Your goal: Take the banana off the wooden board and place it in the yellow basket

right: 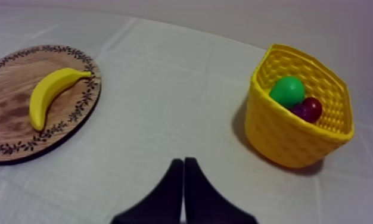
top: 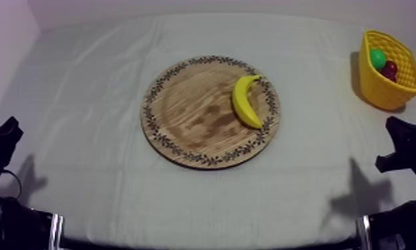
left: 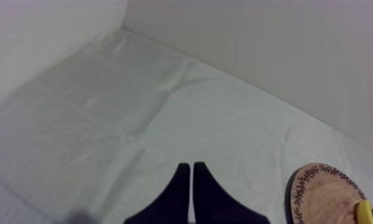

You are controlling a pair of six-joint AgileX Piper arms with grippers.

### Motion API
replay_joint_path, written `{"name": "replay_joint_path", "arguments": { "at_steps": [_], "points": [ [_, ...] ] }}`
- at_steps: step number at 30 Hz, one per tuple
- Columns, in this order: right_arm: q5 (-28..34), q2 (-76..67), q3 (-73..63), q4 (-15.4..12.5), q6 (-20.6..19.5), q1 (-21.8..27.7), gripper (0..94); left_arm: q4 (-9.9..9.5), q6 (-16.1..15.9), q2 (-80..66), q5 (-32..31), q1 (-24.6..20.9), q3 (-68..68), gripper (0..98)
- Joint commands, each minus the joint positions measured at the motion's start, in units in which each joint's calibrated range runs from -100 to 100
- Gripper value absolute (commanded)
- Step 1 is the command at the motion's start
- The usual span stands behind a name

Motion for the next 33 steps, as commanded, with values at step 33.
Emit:
{"name": "replay_joint_path", "arguments": {
  "at_steps": [33],
  "points": [
    [13.9, 20.1, -24.3, 3.2, -1.4, -0.3, 0.2, -0.02, 0.0, 0.0, 0.0, 0.0, 0.0, 0.1]
  ]
}}
